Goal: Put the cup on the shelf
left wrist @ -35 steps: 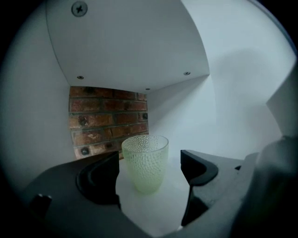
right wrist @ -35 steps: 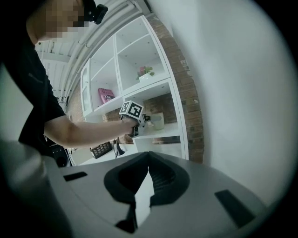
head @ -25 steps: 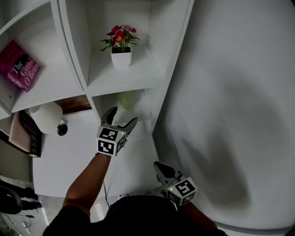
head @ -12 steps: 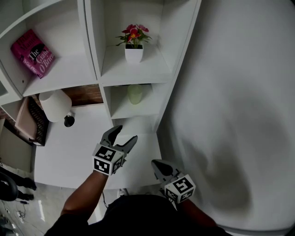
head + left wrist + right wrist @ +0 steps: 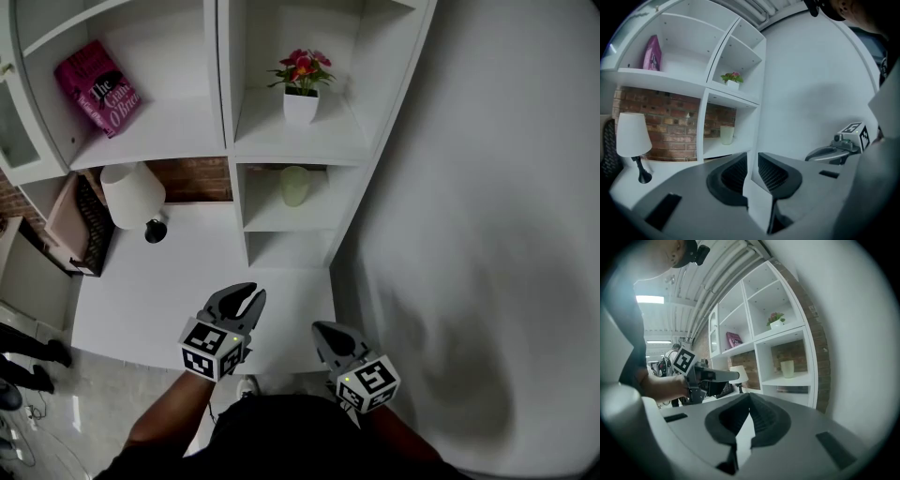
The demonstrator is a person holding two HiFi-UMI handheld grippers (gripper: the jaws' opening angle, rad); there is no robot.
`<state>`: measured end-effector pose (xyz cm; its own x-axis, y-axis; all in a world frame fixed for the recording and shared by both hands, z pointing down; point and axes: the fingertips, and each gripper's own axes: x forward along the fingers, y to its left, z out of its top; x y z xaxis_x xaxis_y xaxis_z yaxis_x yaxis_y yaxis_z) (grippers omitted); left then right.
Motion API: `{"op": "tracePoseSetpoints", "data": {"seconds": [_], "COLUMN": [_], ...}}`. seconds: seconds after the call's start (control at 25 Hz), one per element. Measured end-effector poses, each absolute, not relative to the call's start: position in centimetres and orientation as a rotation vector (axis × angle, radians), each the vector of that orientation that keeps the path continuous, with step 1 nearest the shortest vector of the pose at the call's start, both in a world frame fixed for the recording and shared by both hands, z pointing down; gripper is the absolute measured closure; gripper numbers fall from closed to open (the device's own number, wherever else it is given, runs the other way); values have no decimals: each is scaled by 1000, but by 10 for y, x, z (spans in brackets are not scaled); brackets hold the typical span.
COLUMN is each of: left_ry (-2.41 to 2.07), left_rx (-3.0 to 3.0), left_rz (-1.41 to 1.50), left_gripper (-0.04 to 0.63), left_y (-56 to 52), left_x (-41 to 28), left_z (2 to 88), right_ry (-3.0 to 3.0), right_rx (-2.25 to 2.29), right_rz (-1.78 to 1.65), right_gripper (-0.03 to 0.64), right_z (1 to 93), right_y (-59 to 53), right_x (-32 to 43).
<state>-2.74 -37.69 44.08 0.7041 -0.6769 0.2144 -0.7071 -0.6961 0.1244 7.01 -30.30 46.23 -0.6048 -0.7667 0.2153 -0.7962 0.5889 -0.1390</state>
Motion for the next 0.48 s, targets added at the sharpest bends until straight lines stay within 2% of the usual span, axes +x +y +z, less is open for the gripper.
{"op": "tracePoseSetpoints", "data": {"seconds": [0.2,0.48], "left_ry": [-1171,-1177], "left_rx": [2679,2634], "left_rz": [162,179], "left_gripper": [565,583], "left_y": [-353,-321], "left_x": [-43,-46], "left_z": [442,457], "right_ry": [-2719,-2731], "right_rx": [1316,1308], "right_rz": [350,379], "right_gripper": [614,614], "right_z": [458,459], "right_y": [-299,-291], "right_x": [66,66]}}
